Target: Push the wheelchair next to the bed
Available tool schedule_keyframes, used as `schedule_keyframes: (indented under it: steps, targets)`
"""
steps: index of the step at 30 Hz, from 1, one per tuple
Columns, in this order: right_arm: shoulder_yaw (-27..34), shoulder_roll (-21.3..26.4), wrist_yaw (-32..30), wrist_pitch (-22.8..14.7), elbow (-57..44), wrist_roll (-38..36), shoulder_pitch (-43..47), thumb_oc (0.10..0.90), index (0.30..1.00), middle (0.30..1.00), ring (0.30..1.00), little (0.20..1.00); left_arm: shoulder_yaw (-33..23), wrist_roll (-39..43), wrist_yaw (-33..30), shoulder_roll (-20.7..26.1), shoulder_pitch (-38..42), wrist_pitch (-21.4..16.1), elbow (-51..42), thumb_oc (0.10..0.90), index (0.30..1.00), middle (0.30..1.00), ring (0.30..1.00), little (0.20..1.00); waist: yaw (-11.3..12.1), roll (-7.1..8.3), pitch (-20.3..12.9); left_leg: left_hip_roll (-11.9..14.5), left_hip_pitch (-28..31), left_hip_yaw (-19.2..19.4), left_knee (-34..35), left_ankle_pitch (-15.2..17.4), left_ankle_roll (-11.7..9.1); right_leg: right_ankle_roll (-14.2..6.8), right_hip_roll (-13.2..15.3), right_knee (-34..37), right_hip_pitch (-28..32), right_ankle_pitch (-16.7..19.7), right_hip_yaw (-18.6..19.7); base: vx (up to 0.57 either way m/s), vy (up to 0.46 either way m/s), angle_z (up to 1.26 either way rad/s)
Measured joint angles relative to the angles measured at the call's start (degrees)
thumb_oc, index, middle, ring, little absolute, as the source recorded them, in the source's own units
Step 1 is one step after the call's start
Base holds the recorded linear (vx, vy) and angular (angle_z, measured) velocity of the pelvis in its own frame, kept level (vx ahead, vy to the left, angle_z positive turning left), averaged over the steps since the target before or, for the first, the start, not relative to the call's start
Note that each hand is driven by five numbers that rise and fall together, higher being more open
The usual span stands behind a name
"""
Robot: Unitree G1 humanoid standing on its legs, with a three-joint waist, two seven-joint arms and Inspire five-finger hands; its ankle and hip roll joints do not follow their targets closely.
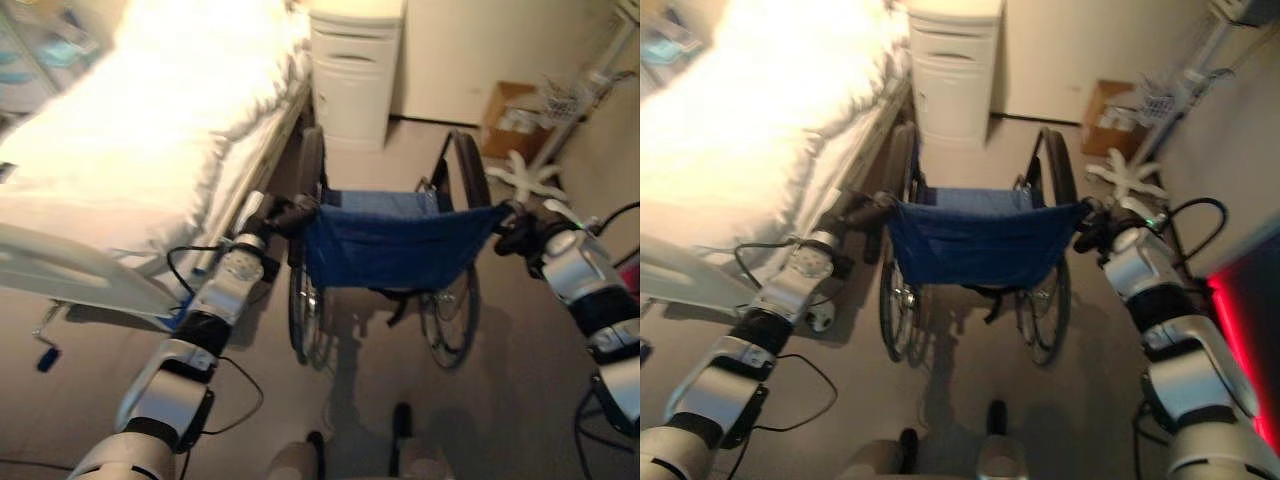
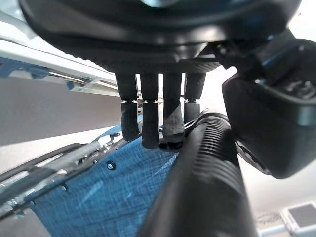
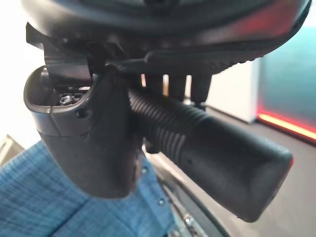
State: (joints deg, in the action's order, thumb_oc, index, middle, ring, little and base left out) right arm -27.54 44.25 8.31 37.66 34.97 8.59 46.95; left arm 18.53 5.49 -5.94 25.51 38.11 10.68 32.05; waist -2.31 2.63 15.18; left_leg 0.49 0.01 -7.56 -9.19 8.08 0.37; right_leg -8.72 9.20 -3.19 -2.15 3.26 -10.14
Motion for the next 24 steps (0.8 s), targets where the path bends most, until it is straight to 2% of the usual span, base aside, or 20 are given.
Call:
schedule_keyframes:
  steps: [1, 2, 3, 4, 5, 6, 7, 8, 9, 10, 11, 12, 13, 15, 17, 19, 21, 22, 23, 24]
  targets:
    - [0.2, -0.4, 0.0, 0.0, 0.3, 0.0, -0.6, 0.400, 0.300, 0.300, 0.300, 0.300, -0.1, -0.1, 0.3, 0.1, -0.6, 0.0, -0.5, 0.400, 0.300, 0.300, 0.300, 0.300, -0.4, 1.63, -0.4, -0.1, 1.3, 2.1, -1.5, -0.7, -0.3, 3.1, 0.9, 0.4, 0.6, 0.0, -2.0, 0.44, -0.318, 0.68]
    - [-0.2, -0.3, 0.0, -0.2, 0.9, 0.1, -0.8, 0.400, 0.300, 0.300, 0.300, 0.300, 0.1, -0.1, 0.4, -0.6, -1.1, 0.0, 0.2, 0.400, 0.300, 0.300, 0.300, 0.300, -0.5, 1.18, -0.7, 1.3, 0.9, 5.0, -7.7, -0.5, -0.6, 3.4, 0.5, 1.3, 2.6, -0.2, -3.5, 0.39, -0.285, 0.70]
    - [-0.8, 0.7, 0.1, -0.2, 0.7, 0.1, -1.1, 0.400, 0.300, 0.300, 0.300, 0.300, 0.1, -0.1, 0.7, -1.4, -1.7, 0.1, 0.7, 0.400, 0.300, 0.300, 0.300, 0.300, -0.7, -0.77, -1.8, 3.5, 1.4, 6.5, -7.6, -0.8, -0.3, 3.7, -1.2, 1.7, 3.1, -0.4, -3.8, 0.25, -0.207, 0.91]
    - [-1.1, 2.7, 1.0, -0.2, 0.5, 0.2, -1.5, 0.400, 0.300, 0.300, 0.300, 0.300, 0.3, -0.1, 1.4, -3.3, -1.8, 0.1, 1.7, 0.400, 0.300, 0.300, 0.300, 0.300, -2.3, -4.32, -3.7, 7.0, 2.0, 5.4, -0.6, 1.1, -0.9, 4.6, -4.5, 1.8, 3.1, -1.3, -5.6, 0.15, -0.158, 0.98]
    - [-1.2, 2.8, 1.0, -0.4, 0.9, 0.5, -1.5, 0.400, 0.300, 0.300, 0.300, 0.300, 0.8, -0.1, 1.2, -4.1, -1.6, -0.3, 1.8, 0.400, 0.300, 0.300, 0.300, 0.300, -2.4, -4.81, -4.4, 8.1, 2.8, 5.3, 2.8, -1.0, -1.2, 5.1, -5.2, 1.8, 2.9, -1.6, -6.4, 0.19, -0.198, 0.90]
    - [-1.2, 2.8, 1.0, -0.4, 1.2, 0.5, -1.4, 0.400, 0.300, 0.300, 0.300, 0.300, 0.8, -0.1, 1.0, -4.2, -1.6, -0.5, 1.8, 0.400, 0.300, 0.300, 0.300, 0.300, -2.3, -4.67, -4.6, 8.4, 3.0, 5.6, 4.2, -1.9, 0.1, 5.7, -5.4, 2.0, 2.8, -1.9, -6.8, 0.23, -0.231, 0.62]
    - [-1.2, 2.8, 1.0, -0.5, 2.5, 0.5, -0.6, 0.400, 0.300, 0.300, 0.300, 0.300, 1.1, -0.1, 1.1, -4.4, -0.7, -0.9, 2.8, 0.400, 0.300, 0.300, 0.300, 0.300, -2.6, -4.73, -4.8, 9.1, 2.5, 6.5, 5.0, -4.6, -0.8, 6.5, -6.3, 2.1, 2.9, -2.5, -7.6, 0.22, -0.202, 0.71]
    - [-1.5, 2.6, 1.0, -0.5, 4.2, 0.5, -0.1, 0.400, 0.300, 0.300, 0.300, 0.300, 1.9, 0.0, 1.2, -4.8, 1.1, -1.1, 4.9, 0.400, 0.300, 0.300, 0.300, 0.300, -3.2, -3.97, -5.1, 8.9, 1.3, 6.2, 5.0, -9.8, -7.8, 7.0, -6.5, 2.1, 2.6, -3.2, -7.0, 0.20, -0.173, 0.82]
    - [-1.5, 2.2, 1.0, -0.5, 5.0, 0.5, 0.0, 0.400, 0.300, 0.300, 0.300, 0.300, 2.5, 0.0, 1.2, -4.9, 1.9, -1.2, 6.1, 0.400, 0.300, 0.300, 0.300, 0.300, -3.3, -2.72, -5.6, 8.0, 0.9, 6.2, 6.3, -13.2, -9.7, 7.3, -5.6, 2.4, 2.2, -3.3, -6.2, 0.16, -0.109, 0.71]
    - [-1.7, 1.1, 1.0, -0.6, 6.0, 0.5, 0.2, 0.400, 0.300, 0.300, 0.300, 0.300, 3.1, -0.1, 1.3, -4.7, 3.0, -1.3, 7.5, 0.400, 0.300, 0.300, 0.300, 0.300, -3.3, 0.20, -6.9, 6.0, 0.5, 6.3, 7.4, -18.8, -12.3, 8.1, -3.3, 3.5, 1.5, -2.9, -6.4, 0.18, -0.113, 0.25]
    - [-2.3, -0.2, 0.7, -0.7, 6.9, 0.5, 1.0, 0.400, 0.300, 0.300, 0.300, 0.300, 3.2, 0.0, 1.4, -4.0, 3.2, -1.2, 8.5, 0.400, 0.300, 0.300, 0.300, 0.300, -2.6, 1.95, -7.1, 5.0, -1.0, 7.2, -1.2, -16.4, -10.9, 8.9, -1.9, 4.6, 2.2, -1.9, -7.3, 0.24, -0.137, -0.20]
    - [-3.3, -1.4, 0.5, -0.9, 7.3, 0.5, 1.5, 0.400, 0.300, 0.300, 0.300, 0.300, 3.2, 0.2, 1.9, -3.1, 2.7, -0.9, 9.6, 0.400, 0.300, 0.300, 0.300, 0.300, -1.6, 1.70, -7.4, 5.7, -1.1, 8.2, -9.4, -13.9, -10.2, 9.2, -2.3, 5.4, 3.6, -1.8, -7.9, 0.26, -0.140, -0.36]
    - [-4.7, -1.9, 0.5, -1.0, 7.4, 0.5, 1.5, 0.400, 0.300, 0.300, 0.300, 0.300, 3.7, 1.0, 2.7, -2.4, 2.1, -0.9, 10.6, 0.400, 0.300, 0.300, 0.300, 0.300, -1.7, 0.86, -8.2, 6.6, -0.3, 7.8, -12.3, -13.8, -10.4, 9.8, -3.2, 5.9, 4.7, -2.3, -8.1, 0.28, -0.124, -0.24]
    - [-5.3, -2.9, 0.5, -0.7, 7.6, 0.5, 1.7, 0.400, 0.300, 0.300, 0.300, 0.300, 3.7, 1.0, 3.1, -1.7, 1.8, -0.5, 10.9, 0.400, 0.300, 0.300, 0.300, 0.300, -1.2, 1.17, -8.5, 6.2, -1.0, 6.5, -13.3, -13.0, -11.1, 10.0, -4.1, 6.6, 5.7, -3.1, -7.6, 0.27, -0.075, -0.01]
    - [-5.4, -4.2, 0.4, -0.2, 8.9, 0.4, 1.8, 0.400, 0.300, 0.300, 0.300, 0.300, 3.6, 1.0, 3.3, -1.2, 1.4, -0.4, 10.5, 0.400, 0.300, 0.300, 0.300, 0.300, -0.1, 1.84, -8.6, 5.9, -2.8, 7.1, -11.2, -12.1, -10.9, 10.3, -5.4, 8.2, 7.3, -2.8, -7.5, 0.35, 0.016, -0.14]
    - [-5.8, -4.8, 0.1, -0.2, 9.8, 0.2, 1.8, 0.400, 0.300, 0.300, 0.300, 0.300, 3.6, 1.1, 3.1, -0.7, -0.3, -0.2, 8.4, 0.400, 0.300, 0.300, 0.300, 0.300, 2.0, 1.69, -8.5, 5.8, -4.8, 8.8, -5.8, -12.6, -10.6, 11.1, -6.7, 8.5, 8.0, -3.5, -6.0, 0.47, 0.099, -0.50]
    - [-6.8, -5.0, -0.1, -0.1, 9.8, 0.1, 1.9, 0.400, 0.300, 0.300, 0.300, 0.300, 3.7, 2.2, 3.1, 0.2, -2.0, 0.3, 6.3, 0.400, 0.300, 0.300, 0.300, 0.300, 4.1, 0.60, -8.2, 5.8, -6.3, 9.1, 2.1, -13.4, -10.7, 11.0, -7.9, 8.6, 9.4, -4.4, -5.5, 0.47, 0.148, -0.68]
    - [-7.1, -4.9, -0.1, 0.0, 9.9, 0.0, 2.1, 0.400, 0.300, 0.300, 0.300, 0.300, 3.7, 3.3, 3.1, 0.5, -2.6, 0.3, 5.6, 0.400, 0.300, 0.300, 0.300, 0.300, 5.7, -0.45, -7.8, 5.8, -6.3, 7.8, 8.7, -15.9, -11.3, 11.2, -9.0, 8.6, 10.5, -4.7, -4.1, 0.47, 0.217, -0.79]
    - [-7.2, -4.8, -0.1, -0.1, 9.9, 0.0, 2.3, 0.400, 0.300, 0.300, 0.300, 0.300, 3.8, 3.9, 3.1, 0.7, -2.8, 0.4, 5.1, 0.400, 0.300, 0.300, 0.300, 0.300, 7.0, -1.80, -6.6, 6.2, -7.1, 7.5, 10.6, -18.3, -11.2, 11.0, -10.0, 8.6, 12.4, -5.2, -3.0, 0.50, 0.237, -0.82]
    - [-7.4, -4.8, 0.0, -0.2, 9.9, 0.0, 2.3, 0.400, 0.300, 0.300, 0.300, 0.300, 3.8, 4.0, 3.1, 0.9, -3.0, 0.7, 4.7, 0.400, 0.300, 0.300, 0.300, 0.300, 7.6, -2.43, -6.1, 6.3, -7.6, 7.4, 11.1, -18.5, -11.3, 10.9, -10.3, 8.6, 13.3, -5.5, -3.0, 0.48, 0.239, -0.77]
